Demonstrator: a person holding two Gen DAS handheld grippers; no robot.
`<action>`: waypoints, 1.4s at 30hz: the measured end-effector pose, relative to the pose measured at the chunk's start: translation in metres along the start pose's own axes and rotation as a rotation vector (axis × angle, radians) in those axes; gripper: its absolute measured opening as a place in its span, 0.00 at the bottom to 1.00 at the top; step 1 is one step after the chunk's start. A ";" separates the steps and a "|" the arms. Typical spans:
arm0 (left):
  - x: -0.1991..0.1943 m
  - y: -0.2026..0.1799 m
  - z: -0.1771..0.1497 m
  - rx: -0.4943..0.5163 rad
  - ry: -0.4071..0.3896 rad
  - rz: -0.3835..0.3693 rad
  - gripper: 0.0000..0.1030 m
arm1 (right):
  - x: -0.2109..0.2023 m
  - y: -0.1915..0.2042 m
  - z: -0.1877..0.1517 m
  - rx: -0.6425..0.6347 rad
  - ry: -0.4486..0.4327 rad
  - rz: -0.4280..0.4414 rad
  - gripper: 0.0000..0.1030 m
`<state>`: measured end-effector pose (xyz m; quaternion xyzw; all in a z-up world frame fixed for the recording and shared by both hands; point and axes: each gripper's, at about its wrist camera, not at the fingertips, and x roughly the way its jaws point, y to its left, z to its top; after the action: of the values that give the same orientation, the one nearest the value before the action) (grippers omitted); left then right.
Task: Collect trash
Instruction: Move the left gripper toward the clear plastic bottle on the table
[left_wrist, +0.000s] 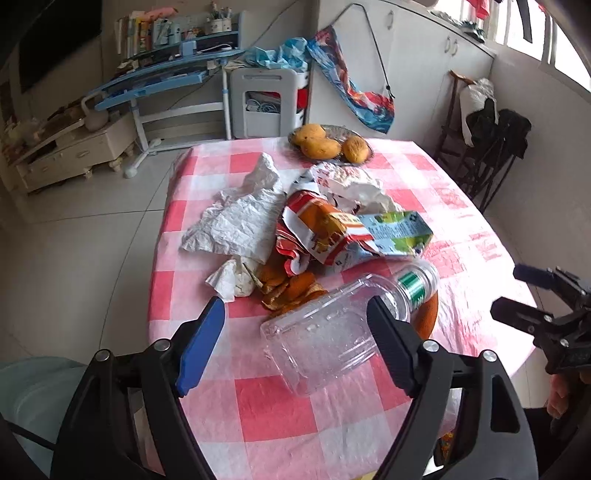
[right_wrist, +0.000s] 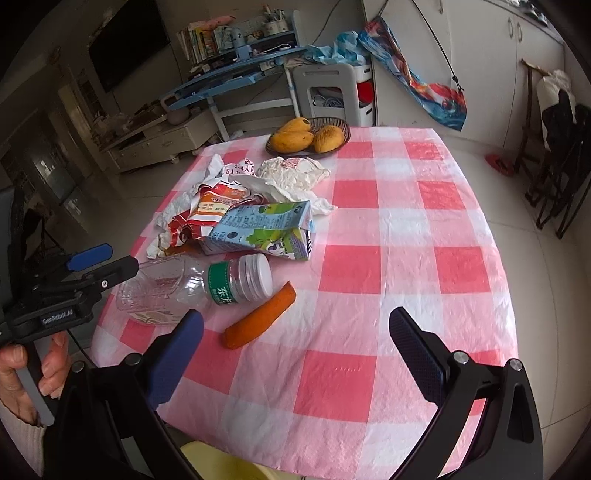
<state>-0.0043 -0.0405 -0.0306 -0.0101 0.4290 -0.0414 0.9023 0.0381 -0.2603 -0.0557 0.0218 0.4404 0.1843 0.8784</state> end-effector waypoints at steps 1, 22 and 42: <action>0.000 -0.002 -0.001 0.006 -0.002 0.001 0.74 | 0.003 0.000 0.000 0.004 0.004 -0.004 0.94; -0.016 0.026 0.007 -0.127 -0.020 -0.036 0.76 | 0.102 -0.052 0.043 0.125 0.043 -0.356 0.94; -0.046 0.050 0.004 -0.213 -0.097 -0.024 0.79 | 0.108 -0.051 0.048 0.126 0.044 -0.346 0.94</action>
<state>-0.0265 0.0130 0.0049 -0.1131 0.3867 -0.0057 0.9152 0.1496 -0.2648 -0.1197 -0.0034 0.4671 0.0028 0.8842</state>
